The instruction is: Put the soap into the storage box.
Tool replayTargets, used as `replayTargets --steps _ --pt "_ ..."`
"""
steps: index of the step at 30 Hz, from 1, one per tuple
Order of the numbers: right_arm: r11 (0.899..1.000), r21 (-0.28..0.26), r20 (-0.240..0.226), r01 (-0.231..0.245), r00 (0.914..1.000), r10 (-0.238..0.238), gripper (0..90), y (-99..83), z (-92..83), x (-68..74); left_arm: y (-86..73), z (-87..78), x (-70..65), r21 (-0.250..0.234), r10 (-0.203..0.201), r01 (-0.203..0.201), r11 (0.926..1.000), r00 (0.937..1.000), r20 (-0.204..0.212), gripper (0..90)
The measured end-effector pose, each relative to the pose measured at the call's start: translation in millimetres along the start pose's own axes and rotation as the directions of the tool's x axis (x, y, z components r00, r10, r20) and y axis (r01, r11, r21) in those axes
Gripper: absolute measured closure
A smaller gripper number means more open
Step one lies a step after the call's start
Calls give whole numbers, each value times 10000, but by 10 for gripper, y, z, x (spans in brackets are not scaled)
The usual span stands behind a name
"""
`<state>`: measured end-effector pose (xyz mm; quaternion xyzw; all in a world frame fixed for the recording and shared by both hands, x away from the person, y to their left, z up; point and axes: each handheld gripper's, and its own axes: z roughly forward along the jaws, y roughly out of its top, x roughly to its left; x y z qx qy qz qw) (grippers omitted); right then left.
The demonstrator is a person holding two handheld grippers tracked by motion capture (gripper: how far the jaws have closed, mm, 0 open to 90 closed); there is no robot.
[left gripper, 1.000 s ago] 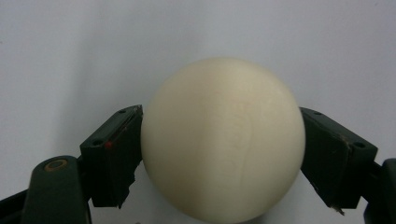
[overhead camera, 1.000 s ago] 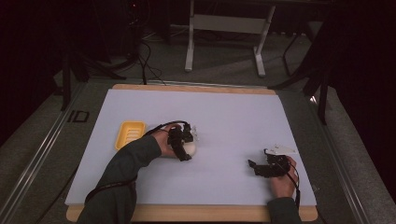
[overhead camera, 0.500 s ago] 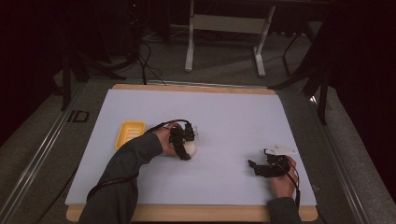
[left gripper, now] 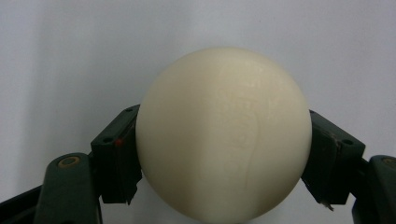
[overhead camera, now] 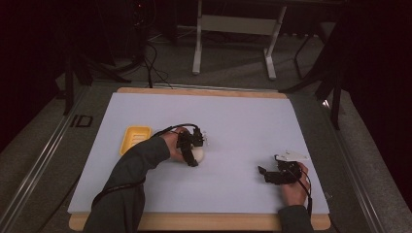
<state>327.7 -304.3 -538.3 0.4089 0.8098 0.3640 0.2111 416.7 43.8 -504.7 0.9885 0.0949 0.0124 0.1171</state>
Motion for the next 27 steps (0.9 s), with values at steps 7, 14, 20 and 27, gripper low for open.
replayTargets --steps 7,14,20,27 --pt "10000 2 -5 5 10000 -5 146 0 1 0 33 -7 -12 346 112 -109 9993 9999 -83 253" --pt "10000 12 -5 25 10000 -25 146 1 3 1 37 -16 -14 707 149 -144 9974 9999 -64 254" --pt "10000 36 1 45 10000 -45 146 1 4 4 93 -12 -5 1230 288 -283 9920 9996 -19 253" --pt "10000 29 -16 39 10000 -39 146 1 5 3 102 5 4 1304 267 -274 9911 9996 67 248"
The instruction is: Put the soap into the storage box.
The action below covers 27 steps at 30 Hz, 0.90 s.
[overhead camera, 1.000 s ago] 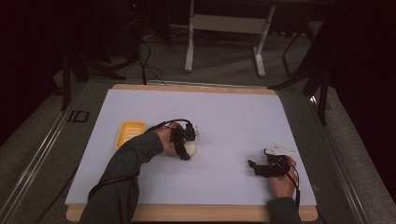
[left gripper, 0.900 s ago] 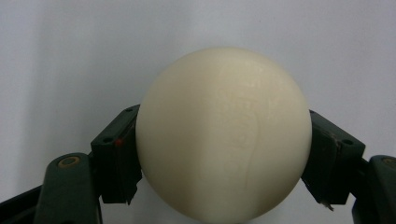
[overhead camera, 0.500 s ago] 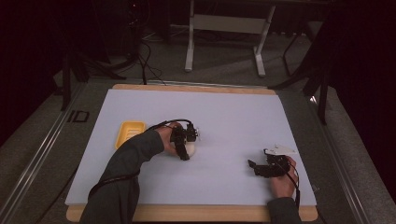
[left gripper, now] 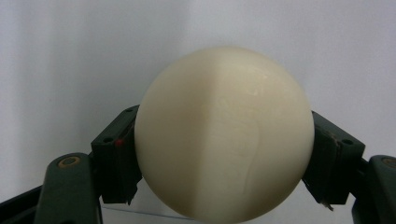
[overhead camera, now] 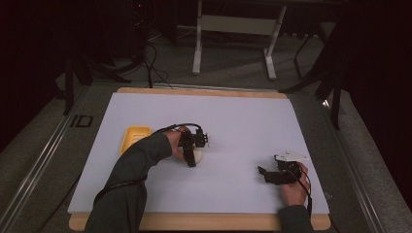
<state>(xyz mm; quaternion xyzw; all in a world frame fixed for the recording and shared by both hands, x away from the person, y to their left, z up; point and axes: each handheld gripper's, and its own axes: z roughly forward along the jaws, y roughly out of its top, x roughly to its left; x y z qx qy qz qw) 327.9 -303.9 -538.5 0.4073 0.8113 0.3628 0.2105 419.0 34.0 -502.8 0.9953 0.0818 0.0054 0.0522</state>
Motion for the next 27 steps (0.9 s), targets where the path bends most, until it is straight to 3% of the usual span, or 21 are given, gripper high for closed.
replayTargets --steps 27 --pt "10000 29 8 33 10000 -33 147 1 2 2 25 -23 22 312 57 -58 9995 10000 36 256"
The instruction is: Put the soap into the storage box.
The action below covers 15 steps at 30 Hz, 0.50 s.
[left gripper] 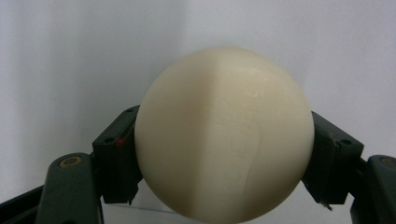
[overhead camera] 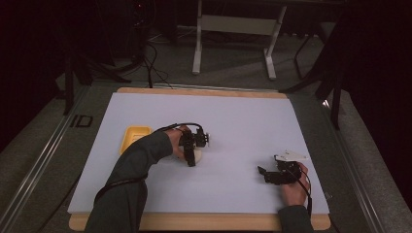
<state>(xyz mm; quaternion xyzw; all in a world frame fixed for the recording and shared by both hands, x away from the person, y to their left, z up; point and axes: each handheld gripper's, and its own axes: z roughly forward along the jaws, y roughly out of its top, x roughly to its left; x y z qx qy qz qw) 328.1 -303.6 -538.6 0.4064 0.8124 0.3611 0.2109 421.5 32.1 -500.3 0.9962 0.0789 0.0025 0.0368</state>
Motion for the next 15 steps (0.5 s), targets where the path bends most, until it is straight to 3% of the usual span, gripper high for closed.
replayTargets --steps 5,15 --pt "10000 -7 -7 -5 10000 5 147 0 0 0 20 -85 -34 -96 123 -124 9999 9999 -110 256" --pt "10000 -5 14 -3 10000 3 147 -1 -3 2 -34 -205 9 -24 -125 124 9999 9995 -281 256"
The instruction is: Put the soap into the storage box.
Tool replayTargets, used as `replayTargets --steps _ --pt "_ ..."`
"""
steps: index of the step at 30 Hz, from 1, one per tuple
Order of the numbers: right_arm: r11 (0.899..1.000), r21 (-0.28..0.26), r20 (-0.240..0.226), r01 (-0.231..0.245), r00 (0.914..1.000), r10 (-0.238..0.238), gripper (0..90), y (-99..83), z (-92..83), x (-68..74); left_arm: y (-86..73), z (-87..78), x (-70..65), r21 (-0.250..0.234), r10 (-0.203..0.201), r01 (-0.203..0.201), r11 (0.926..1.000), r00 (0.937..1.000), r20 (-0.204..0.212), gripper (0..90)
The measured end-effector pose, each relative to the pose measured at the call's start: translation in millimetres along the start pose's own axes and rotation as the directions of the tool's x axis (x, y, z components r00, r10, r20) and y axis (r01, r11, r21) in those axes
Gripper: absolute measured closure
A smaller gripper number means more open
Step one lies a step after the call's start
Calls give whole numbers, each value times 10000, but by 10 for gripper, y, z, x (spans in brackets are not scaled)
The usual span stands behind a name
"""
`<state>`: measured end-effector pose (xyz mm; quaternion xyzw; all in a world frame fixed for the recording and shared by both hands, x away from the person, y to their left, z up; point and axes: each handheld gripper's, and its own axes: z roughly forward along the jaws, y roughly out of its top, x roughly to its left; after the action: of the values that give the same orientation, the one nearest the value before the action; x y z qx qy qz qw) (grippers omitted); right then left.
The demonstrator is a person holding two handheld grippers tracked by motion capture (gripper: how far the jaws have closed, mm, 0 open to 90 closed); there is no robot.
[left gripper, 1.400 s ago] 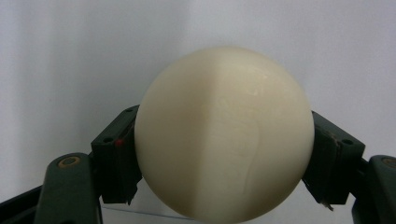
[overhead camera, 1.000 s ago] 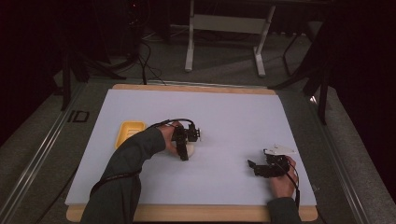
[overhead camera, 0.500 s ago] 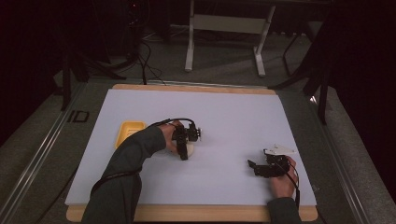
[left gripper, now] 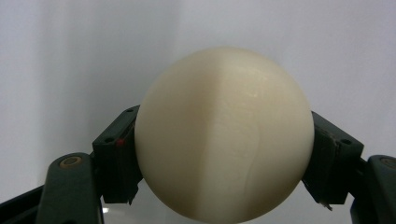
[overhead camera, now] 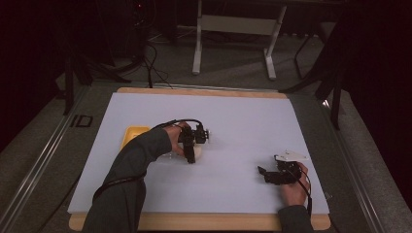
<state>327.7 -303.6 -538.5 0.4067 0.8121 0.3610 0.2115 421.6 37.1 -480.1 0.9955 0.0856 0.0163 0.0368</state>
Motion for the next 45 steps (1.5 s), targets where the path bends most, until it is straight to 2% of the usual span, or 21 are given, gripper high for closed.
replayTargets --steps 12,28,38,43,45 --pt "10000 -81 26 -17 10000 18 146 -3 -7 -2 -228 -161 116 -147 -650 647 9978 9976 -229 256" --pt "9999 -115 30 -58 10000 58 147 -4 -9 -1 -488 -209 248 -203 -1644 1642 9862 9863 -88 256" --pt "10000 -97 42 -2 10000 3 146 -3 -6 0 -668 -247 369 -637 -2528 2528 9654 9675 80 256" --pt "10000 -92 52 -24 10000 24 147 -4 -7 1 -713 -236 397 -448 -2780 2778 9596 9606 33 256" --pt "10000 -97 50 -16 10000 17 147 -4 -6 1 -728 -234 412 -396 -2944 2943 9549 9557 20 255"
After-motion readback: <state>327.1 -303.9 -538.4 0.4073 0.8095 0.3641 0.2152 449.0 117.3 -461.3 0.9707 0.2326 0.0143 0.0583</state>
